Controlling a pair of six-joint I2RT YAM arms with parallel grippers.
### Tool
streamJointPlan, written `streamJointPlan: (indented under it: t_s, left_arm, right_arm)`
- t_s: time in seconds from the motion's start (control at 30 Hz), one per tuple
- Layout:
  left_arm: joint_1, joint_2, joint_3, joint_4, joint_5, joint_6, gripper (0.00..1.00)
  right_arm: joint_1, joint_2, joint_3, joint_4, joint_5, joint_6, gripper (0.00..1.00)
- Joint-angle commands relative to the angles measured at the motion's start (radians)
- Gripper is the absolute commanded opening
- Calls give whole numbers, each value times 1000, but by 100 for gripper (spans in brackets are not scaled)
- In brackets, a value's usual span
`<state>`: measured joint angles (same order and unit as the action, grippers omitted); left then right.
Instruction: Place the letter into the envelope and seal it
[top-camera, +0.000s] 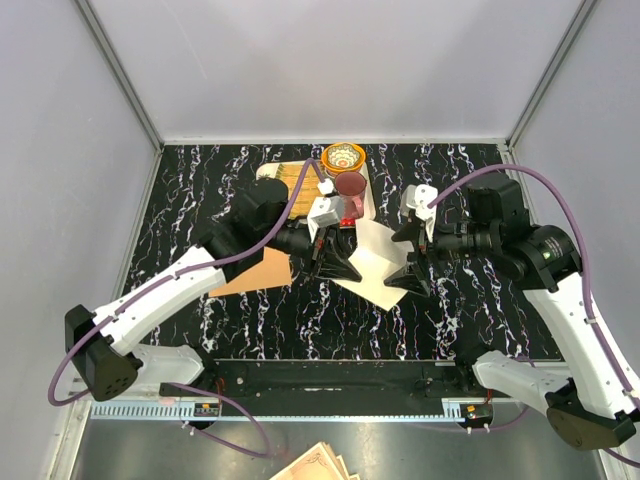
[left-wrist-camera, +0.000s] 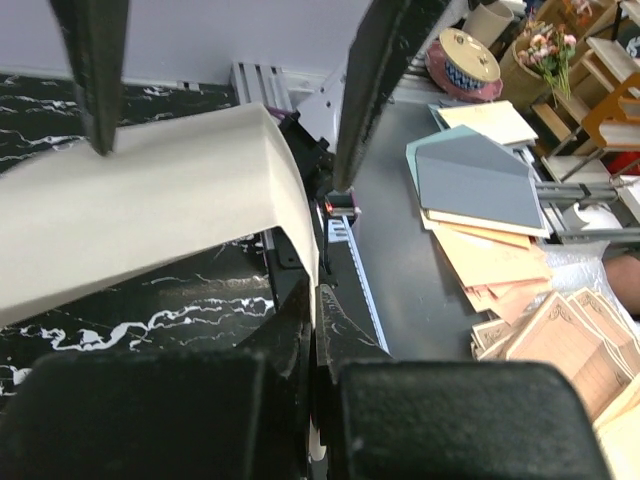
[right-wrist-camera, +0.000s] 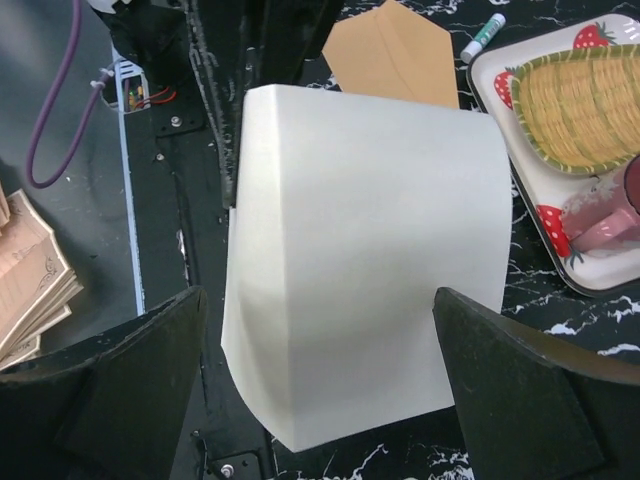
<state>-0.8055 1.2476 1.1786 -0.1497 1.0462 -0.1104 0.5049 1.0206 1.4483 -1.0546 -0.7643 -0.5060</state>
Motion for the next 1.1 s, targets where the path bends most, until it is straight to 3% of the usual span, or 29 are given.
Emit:
streamJointPlan:
  t_s: [0.0,0.17,0.4,0.6,0.63,0.73,0.77,0.83,0.87,0.93,1.07]
  left_arm:
    - [-8,-11,44,-53,40,95,0]
    - [-8,6,70,-31,17,95,0]
    - [-8,23,110,-11,-8,84,0]
    - [-8,23,118,-51,-5,142,0]
    - [-8,21,116,-74,-8,153,0]
    - [-6,12,108,-96,-34,183,2]
    - [-6,9,107,-99,-46,183,9]
    - [8,-4,110,-123,-81,176,48]
    - [17,-10,111,-134,-93,169,60]
    - [67,-42,101,-166,-110,147,74]
    - [149,-144,30,-191,-170,193,83]
  right_arm:
    - [9,-2,46,47,39,24,100]
    - [11,4,15,7,-15,-3,99]
    - [55,-7,-32,13,-24,-8,84]
    - [64,-7,-39,21,8,-2,47]
    - [64,-8,-37,22,10,0,37]
    - [64,-13,-32,30,16,17,22]
    - [63,-14,-31,33,19,23,15]
    - [64,-17,-32,39,36,33,6]
    - [64,-20,-37,44,57,40,1]
    - [64,-24,-39,48,74,52,0]
    - [64,-39,-54,87,73,92,0]
